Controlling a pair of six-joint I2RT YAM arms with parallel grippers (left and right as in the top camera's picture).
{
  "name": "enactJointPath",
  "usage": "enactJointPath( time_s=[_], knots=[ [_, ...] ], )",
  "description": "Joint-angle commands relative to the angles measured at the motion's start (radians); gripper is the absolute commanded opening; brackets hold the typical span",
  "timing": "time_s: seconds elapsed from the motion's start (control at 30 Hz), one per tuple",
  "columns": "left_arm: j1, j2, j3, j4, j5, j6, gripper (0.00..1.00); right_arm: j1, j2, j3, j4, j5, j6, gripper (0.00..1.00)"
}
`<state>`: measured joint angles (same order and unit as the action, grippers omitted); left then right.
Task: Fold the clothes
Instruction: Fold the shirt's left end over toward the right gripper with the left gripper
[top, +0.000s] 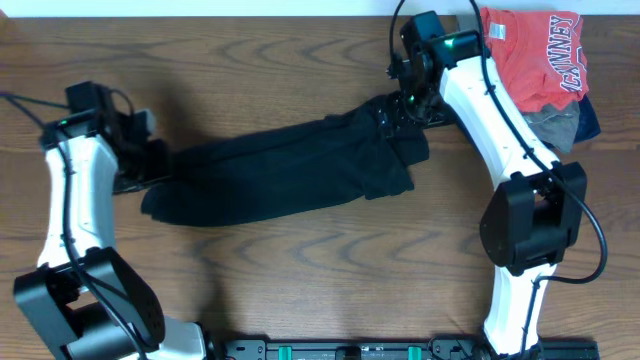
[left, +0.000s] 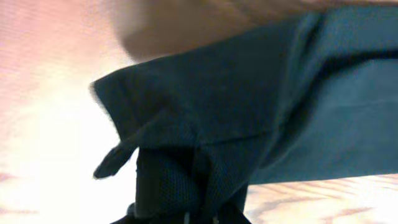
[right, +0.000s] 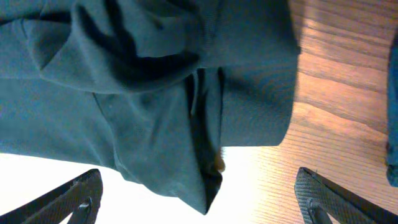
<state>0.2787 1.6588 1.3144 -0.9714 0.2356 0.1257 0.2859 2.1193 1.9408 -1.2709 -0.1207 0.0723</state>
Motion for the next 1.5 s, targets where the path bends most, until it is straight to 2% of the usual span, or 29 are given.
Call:
enactJointPath(
  time_s=[0.0,0.4,0.67,0.8,0.87,0.97,1.13,1.3,1.47],
  knots=[
    [-0.108,-0.006,0.027,0.034,0.015,-0.082,0.06,-0.019,-0.02,-0.005,0.002,-0.008,0.025,0.96],
    [-0.418,0.003,0.027,0.214,0.019,-0.304,0.06,-0.071,-0.02,-0.005,-0.002,-0.019,0.028,0.97],
    [-0.534,0.074,0.027,0.267,0.027,-0.327,0.08,-0.09,-0.02,-0.005,-0.002,-0.019,0.028,0.98],
    [-0.57,0.109,0.027,0.279,0.095,-0.326,0.77,-0.09,-0.02,-0.005,0.002,-0.019,0.03,0.99],
    [-0.588,0.113,0.027,0.283,0.095,-0.326,1.0,-0.095,-0.019,-0.005,0.01,-0.02,0.042,0.99],
    [-0.601,0.112,0.027,0.297,0.093,-0.322,0.98,-0.112,-0.013,-0.008,0.031,-0.055,0.042,0.99],
    [-0.586,0.094,0.059,0.264,0.068,-0.285,0.98,-0.148,0.026,-0.01,0.061,-0.208,-0.045,0.99],
    [-0.542,0.041,0.161,0.119,-0.061,-0.253,0.98,-0.156,0.09,-0.017,0.096,-0.254,-0.111,0.99],
    [-0.48,-0.037,0.188,0.058,-0.182,-0.223,0.98,-0.156,0.198,-0.018,0.136,-0.254,-0.111,0.99]
  ],
)
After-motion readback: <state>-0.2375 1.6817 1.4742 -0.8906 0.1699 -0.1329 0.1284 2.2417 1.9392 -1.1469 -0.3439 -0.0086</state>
